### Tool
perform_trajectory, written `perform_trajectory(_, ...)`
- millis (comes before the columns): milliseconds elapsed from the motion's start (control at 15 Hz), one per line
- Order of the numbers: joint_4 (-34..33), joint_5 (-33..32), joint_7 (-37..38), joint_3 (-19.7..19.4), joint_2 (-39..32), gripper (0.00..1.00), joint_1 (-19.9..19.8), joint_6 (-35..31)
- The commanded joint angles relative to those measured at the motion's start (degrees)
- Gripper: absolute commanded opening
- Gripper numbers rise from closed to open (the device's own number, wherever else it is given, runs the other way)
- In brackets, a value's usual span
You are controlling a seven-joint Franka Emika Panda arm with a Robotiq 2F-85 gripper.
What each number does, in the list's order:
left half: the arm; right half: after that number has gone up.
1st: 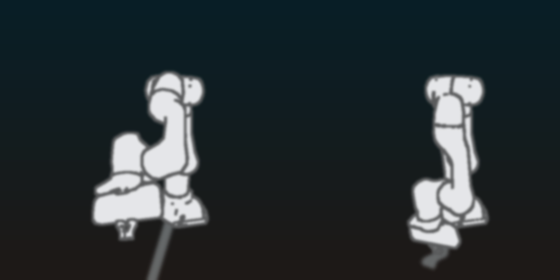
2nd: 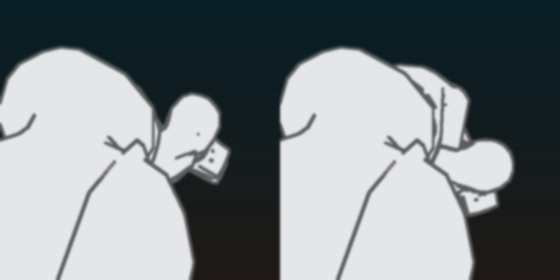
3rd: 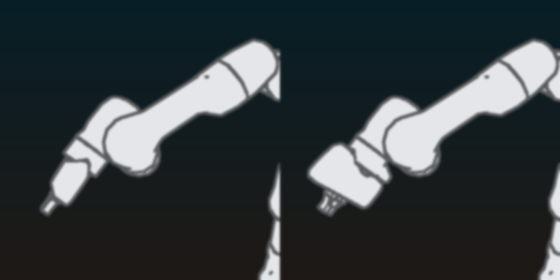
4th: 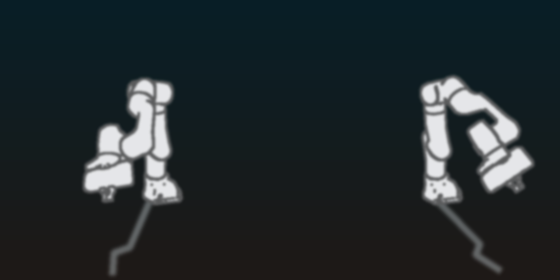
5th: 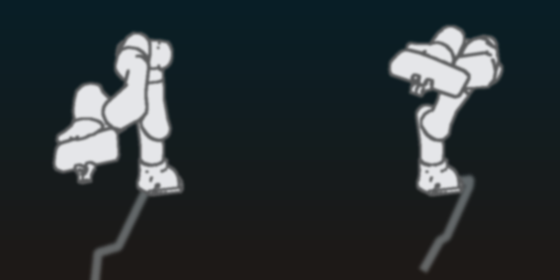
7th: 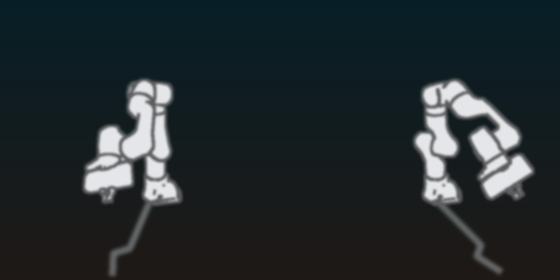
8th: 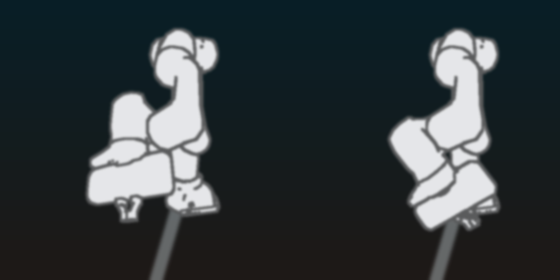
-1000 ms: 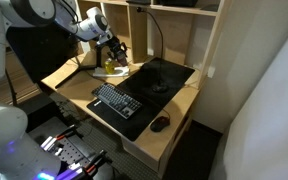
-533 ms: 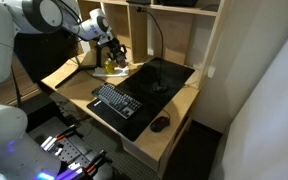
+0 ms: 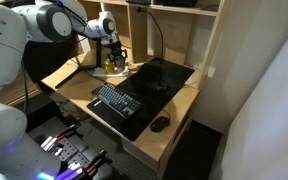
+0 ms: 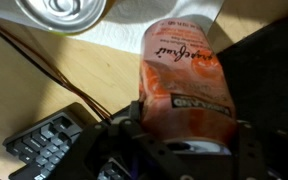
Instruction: Put the pink can upright on the paper
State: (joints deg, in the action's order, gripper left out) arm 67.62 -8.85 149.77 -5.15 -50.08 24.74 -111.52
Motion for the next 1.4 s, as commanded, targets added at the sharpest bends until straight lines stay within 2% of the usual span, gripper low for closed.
perform_trajectory(0, -10.30, 10.78, -0.43, -10.19, -6.72, 0.45, 5.65, 4.11)
perform_trajectory(67, -4.53, 6.54, -0.47, -5.95, -3.02, 0.70, 3.12, 1.83)
perform_trajectory(200, -7.16, 9.09, -0.48, -8.81, -5.04, 0.70, 5.04, 2.08)
perform_trajectory(267, -7.71, 9.24, -0.45, -9.15, -5.46, 0.45, 5.43, 2.15)
perform_trajectory(467, -11.58, 10.61, -0.51, -8.51, -8.39, 0.45, 4.67, 6.27)
perform_trajectory(667, -16.28, 14.40, -0.49, -9.68, -11.06, 0.45, 4.46, 10.87)
perform_trajectory(733, -17.71, 15.87, -0.49, -10.78, -12.06, 0.45, 4.77, 12.18)
perform_trajectory(933, -21.83, 21.27, -0.49, -17.41, -15.37, 0.45, 6.90, 15.89)
perform_trajectory(1067, -23.50, 26.25, -0.50, -23.50, -17.57, 0.45, 8.74, 16.27)
perform_trajectory(1333, -24.99, 34.24, -0.52, -31.23, -20.77, 0.45, 11.25, 16.18)
